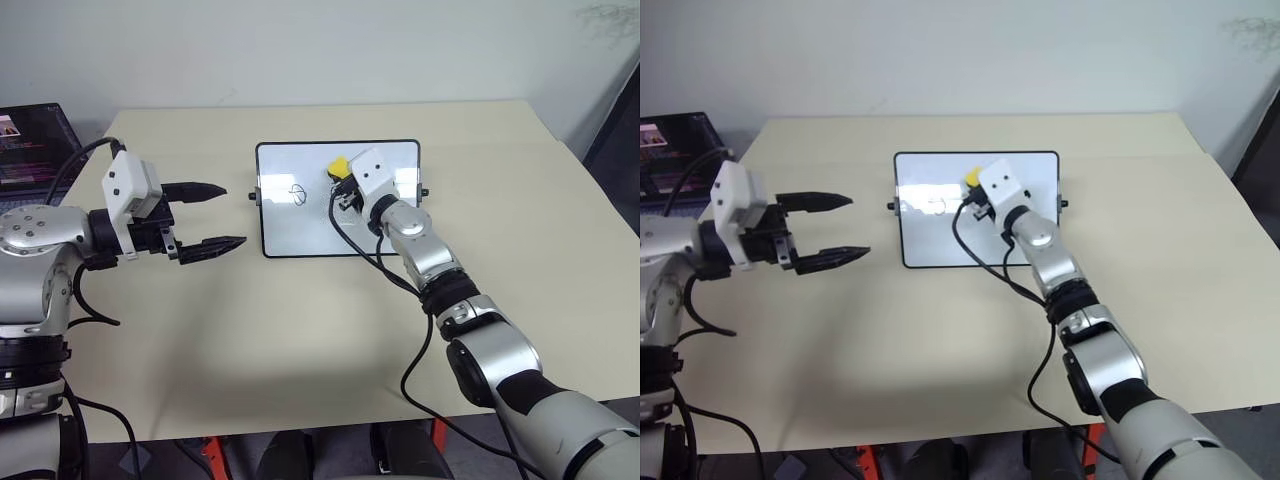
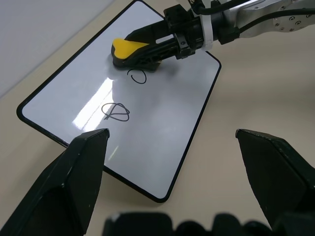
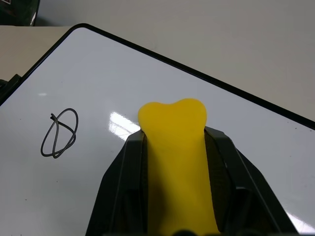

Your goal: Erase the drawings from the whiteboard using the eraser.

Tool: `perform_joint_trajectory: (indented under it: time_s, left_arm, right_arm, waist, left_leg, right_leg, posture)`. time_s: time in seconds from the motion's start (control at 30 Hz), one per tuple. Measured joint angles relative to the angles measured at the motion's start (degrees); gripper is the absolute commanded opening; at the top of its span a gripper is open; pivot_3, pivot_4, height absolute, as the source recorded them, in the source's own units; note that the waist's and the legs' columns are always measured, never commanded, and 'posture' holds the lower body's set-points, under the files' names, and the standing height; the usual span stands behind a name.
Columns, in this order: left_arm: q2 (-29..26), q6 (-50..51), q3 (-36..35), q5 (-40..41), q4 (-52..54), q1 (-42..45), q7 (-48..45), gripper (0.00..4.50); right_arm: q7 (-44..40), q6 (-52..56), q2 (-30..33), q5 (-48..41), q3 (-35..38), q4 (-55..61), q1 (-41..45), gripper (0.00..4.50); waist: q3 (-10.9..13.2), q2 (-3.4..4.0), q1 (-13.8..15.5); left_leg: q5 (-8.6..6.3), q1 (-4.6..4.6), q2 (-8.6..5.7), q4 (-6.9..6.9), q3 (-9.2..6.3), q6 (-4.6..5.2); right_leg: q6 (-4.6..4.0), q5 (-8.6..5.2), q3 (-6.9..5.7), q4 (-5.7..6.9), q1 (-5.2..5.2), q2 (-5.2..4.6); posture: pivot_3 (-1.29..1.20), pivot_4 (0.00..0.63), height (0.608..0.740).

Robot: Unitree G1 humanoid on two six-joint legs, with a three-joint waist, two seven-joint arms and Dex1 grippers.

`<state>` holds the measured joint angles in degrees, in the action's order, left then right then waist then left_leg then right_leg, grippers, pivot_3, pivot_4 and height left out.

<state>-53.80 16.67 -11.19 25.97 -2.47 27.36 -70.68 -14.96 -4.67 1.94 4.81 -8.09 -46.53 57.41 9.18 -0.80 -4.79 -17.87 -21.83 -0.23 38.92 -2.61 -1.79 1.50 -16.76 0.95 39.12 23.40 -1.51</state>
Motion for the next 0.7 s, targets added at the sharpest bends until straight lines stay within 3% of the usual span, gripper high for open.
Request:
perform_joint_trajectory:
  time_s: [0.7]
  left_arm:
    - [0.0, 0.4, 0.7, 0.0, 0.0, 1.4, 0.0, 4.50]
  right_arm:
    - [-2.6, 5.5, 0.2, 0.8, -1.8, 13.4, -12.0, 1.24]
  waist:
    - [0.0, -0.01, 0.1]
  left_leg:
    - [0.00, 0.00, -0.01, 0.01, -0.02, 0.00]
  right_leg:
    - [0.00, 0.00, 0.01, 0.03, -0.01, -0.01]
  posture:
    - [0.00, 0.150, 0.740]
